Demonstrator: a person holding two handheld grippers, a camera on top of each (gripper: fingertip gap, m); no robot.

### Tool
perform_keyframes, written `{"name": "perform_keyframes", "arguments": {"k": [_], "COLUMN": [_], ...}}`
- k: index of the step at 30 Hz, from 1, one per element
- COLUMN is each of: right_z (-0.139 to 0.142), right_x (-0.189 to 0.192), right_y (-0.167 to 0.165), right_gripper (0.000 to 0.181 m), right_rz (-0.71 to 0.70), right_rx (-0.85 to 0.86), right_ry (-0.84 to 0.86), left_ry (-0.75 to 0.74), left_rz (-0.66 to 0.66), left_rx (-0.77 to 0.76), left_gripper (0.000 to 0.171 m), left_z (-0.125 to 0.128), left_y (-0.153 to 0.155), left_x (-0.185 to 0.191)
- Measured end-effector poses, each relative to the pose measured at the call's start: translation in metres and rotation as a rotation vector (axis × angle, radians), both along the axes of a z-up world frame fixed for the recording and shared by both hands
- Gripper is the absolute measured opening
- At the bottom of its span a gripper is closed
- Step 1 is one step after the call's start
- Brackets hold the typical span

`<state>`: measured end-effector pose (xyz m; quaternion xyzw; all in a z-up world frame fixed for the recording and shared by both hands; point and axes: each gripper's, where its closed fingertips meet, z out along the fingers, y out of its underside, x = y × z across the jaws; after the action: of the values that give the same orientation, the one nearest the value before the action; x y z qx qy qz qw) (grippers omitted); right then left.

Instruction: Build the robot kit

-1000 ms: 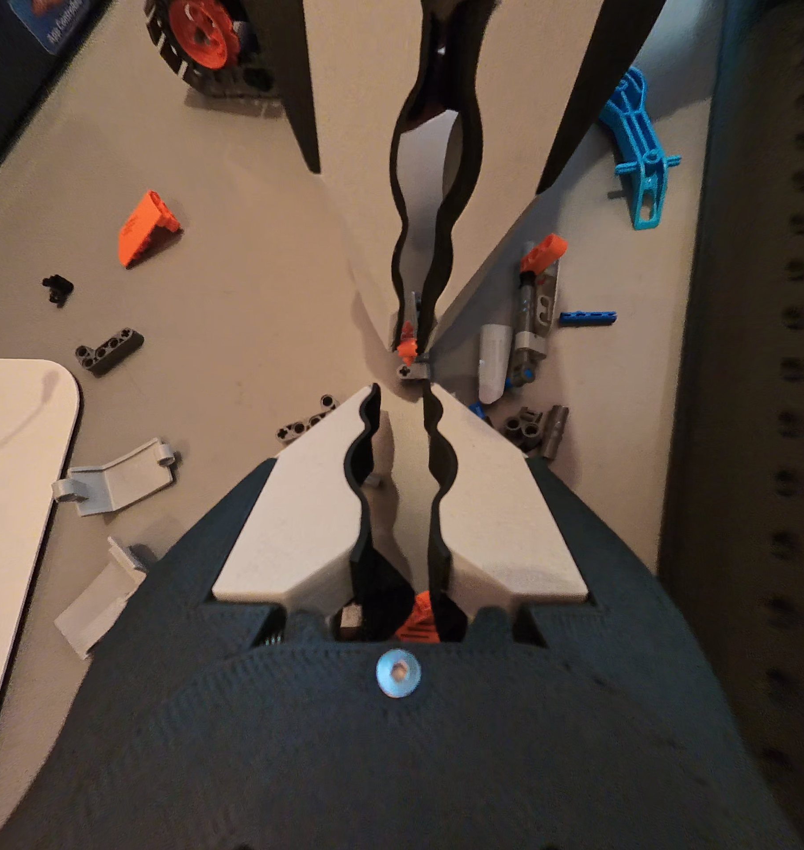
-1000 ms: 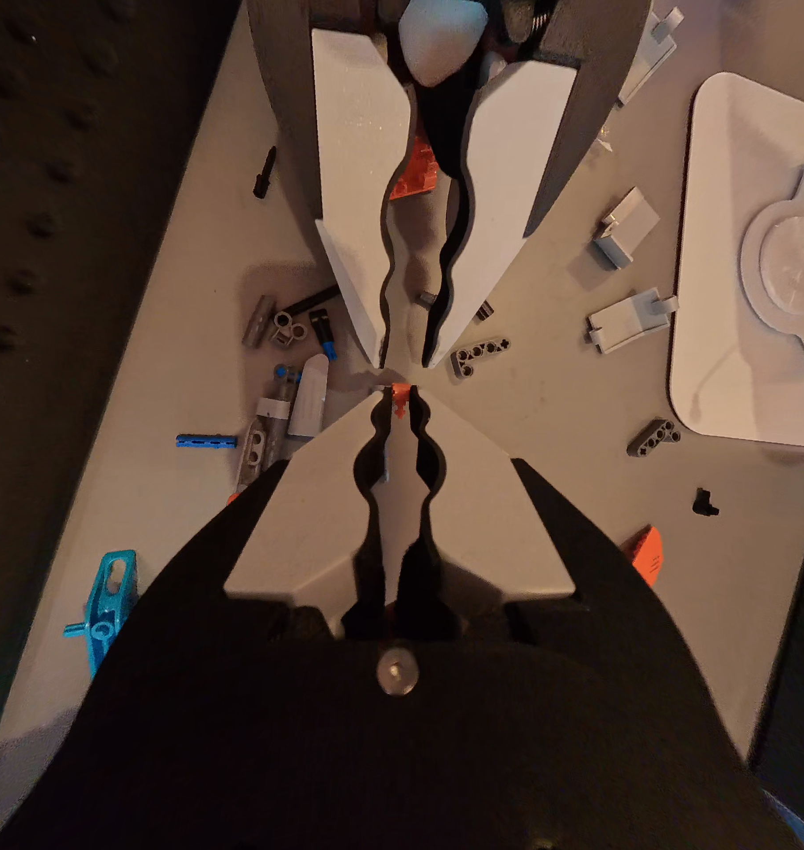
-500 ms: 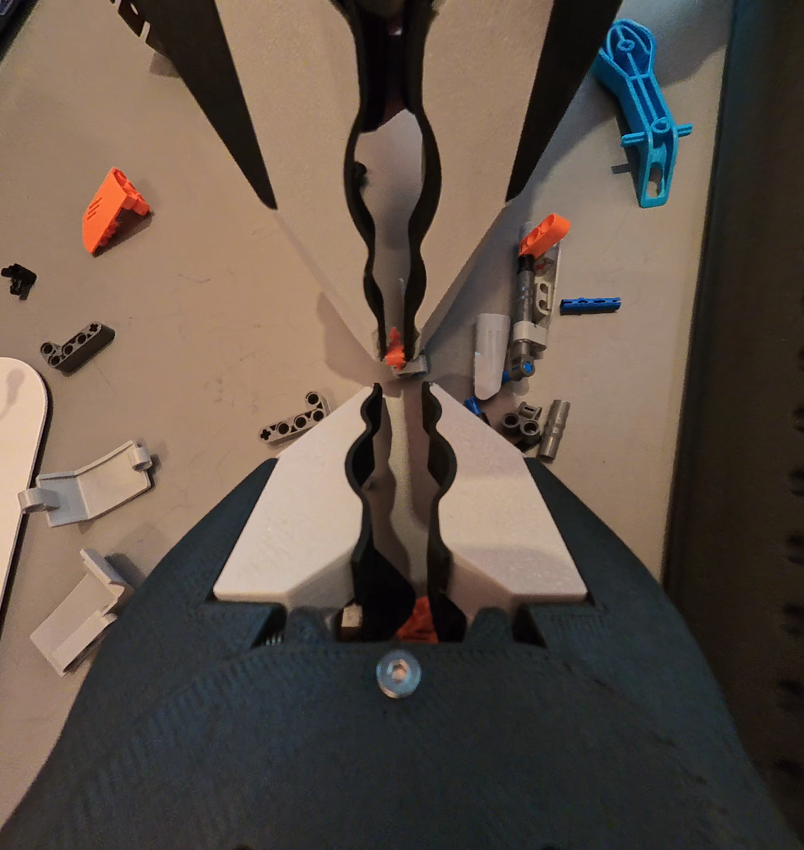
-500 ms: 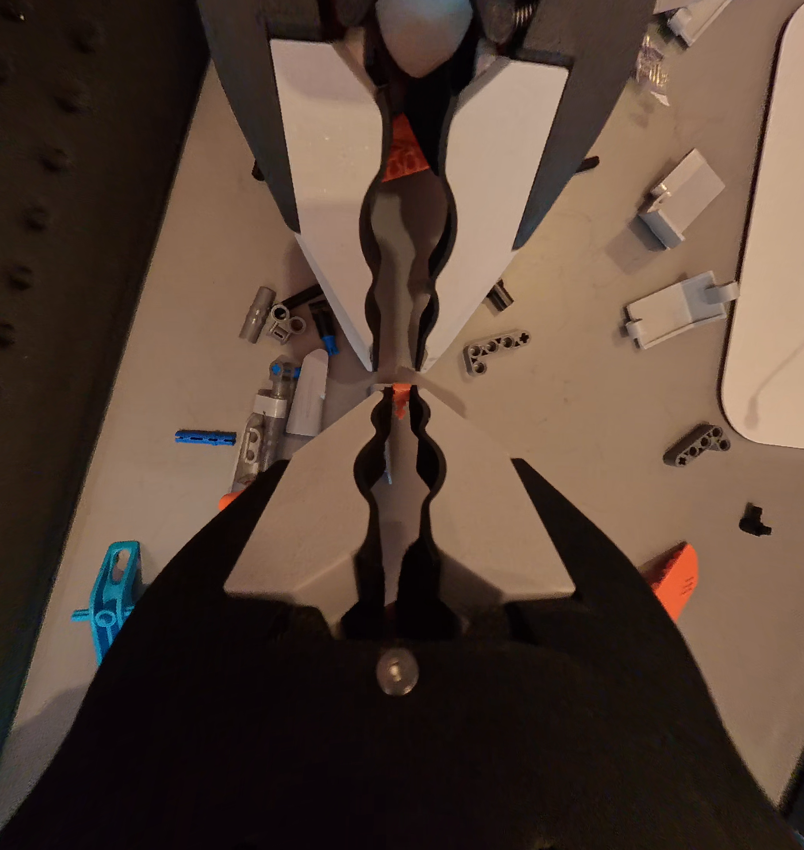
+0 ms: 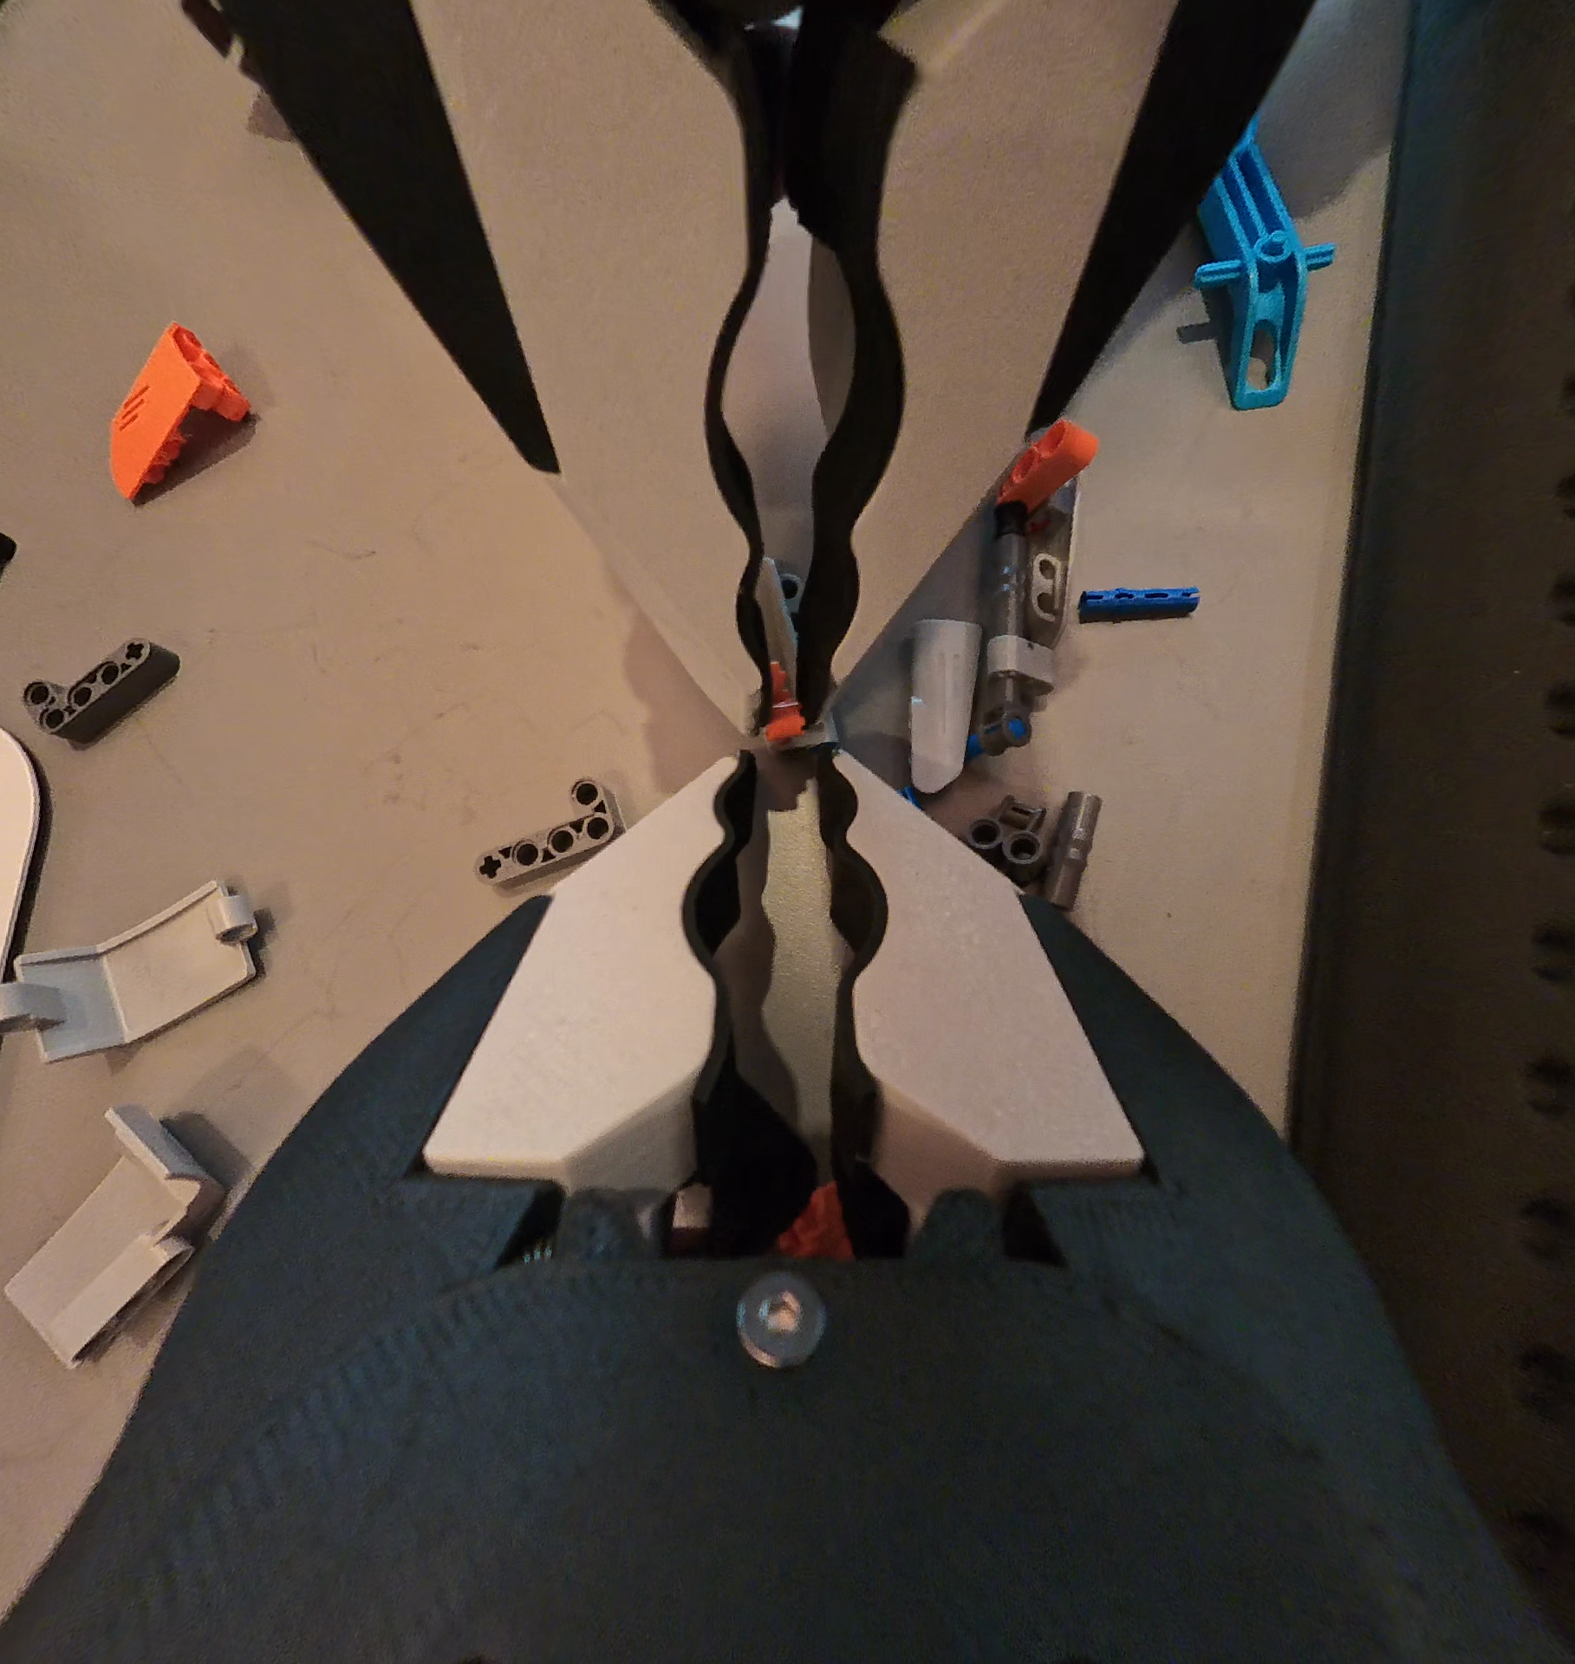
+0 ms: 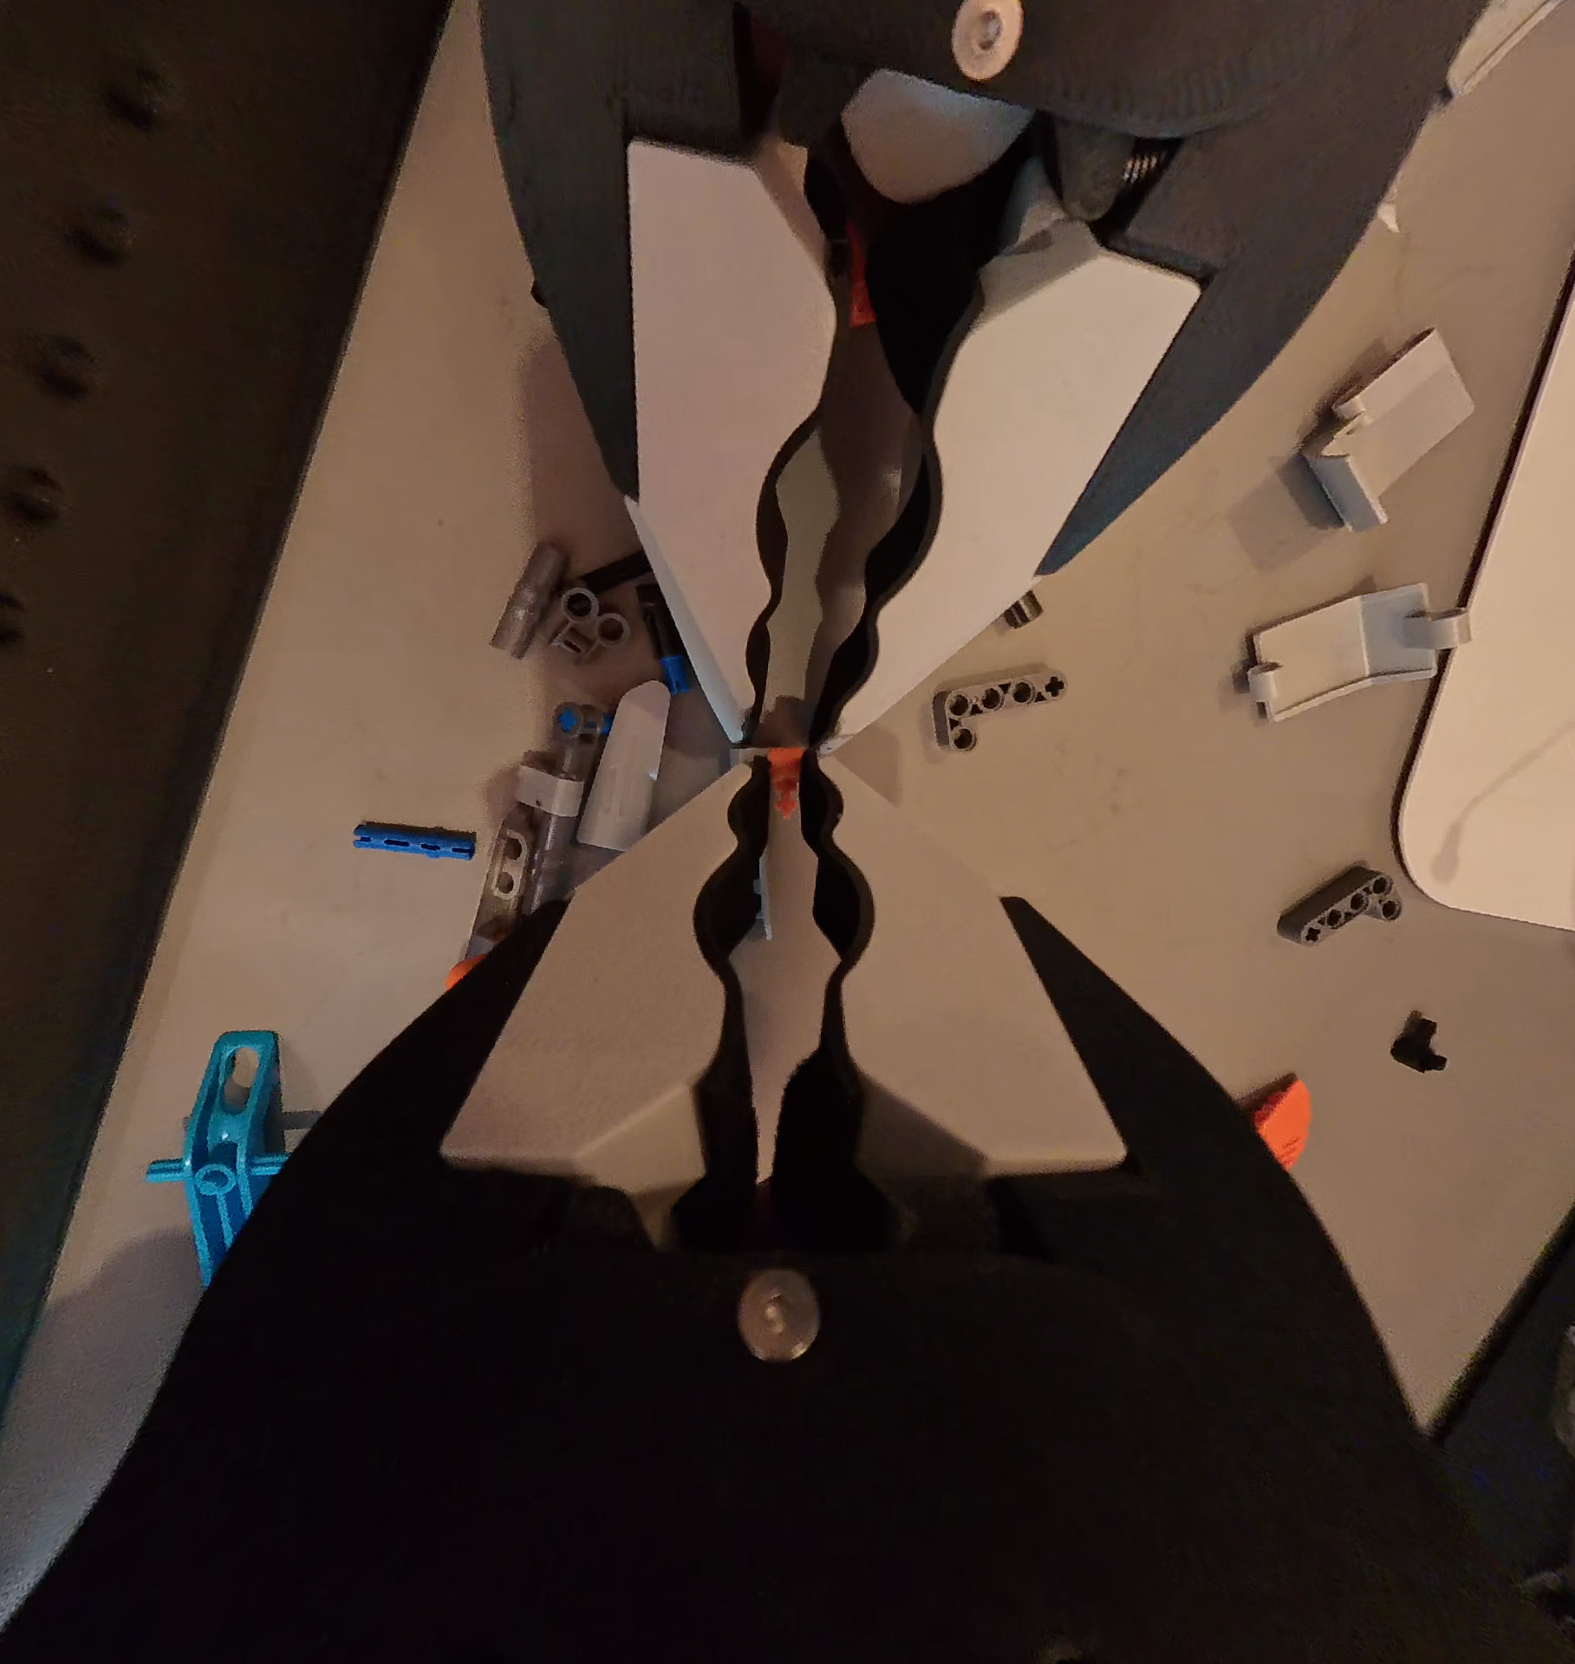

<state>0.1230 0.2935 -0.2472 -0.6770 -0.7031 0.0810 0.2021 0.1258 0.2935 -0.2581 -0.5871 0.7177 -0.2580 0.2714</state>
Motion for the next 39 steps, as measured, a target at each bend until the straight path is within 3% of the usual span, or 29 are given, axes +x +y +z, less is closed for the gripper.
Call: {"name": "perform_keyframes", "arguments": {"k": [14, 20, 25, 29, 32, 39], "right_z": [-0.004, -0.001, 0.033, 0.073, 0.084, 0.108], "right_x": [-0.001, -0.001, -0.003, -0.008, -0.009, -0.014], "right_y": [-0.004, 0.0, 0.012, 0.02, 0.02, 0.025], "right_gripper": [0.004, 0.004, 0.005, 0.005, 0.005, 0.01], "right_rz": [-0.042, -0.073, -0.107, -0.139, -0.14, -0.158], "right_rx": [-0.139, -0.18, -0.098, -0.086, -0.063, 0.093], "right_ry": [0.008, 0.149, 0.342, 0.596, 0.637, 0.696], "left_ry": [-0.01, -0.018, -0.134, -0.272, -0.359, -0.455], "left_rz": [-0.001, 0.022, 0.07, 0.071, 0.088, 0.126], "left_rx": [-0.001, -0.002, -0.02, 0.006, 0.034, 0.125], "left_gripper": [0.011, 0.019, 0.022, 0.028, 0.018, 0.015], "left_z": [0.002, 0.005, 0.027, 0.054, 0.072, 0.096], "left_y": [-0.001, 0.004, 0.014, 0.014, 0.019, 0.027], "left_x": [0.0, -0.003, 0.003, 0.011, 0.011, 0.007]}}
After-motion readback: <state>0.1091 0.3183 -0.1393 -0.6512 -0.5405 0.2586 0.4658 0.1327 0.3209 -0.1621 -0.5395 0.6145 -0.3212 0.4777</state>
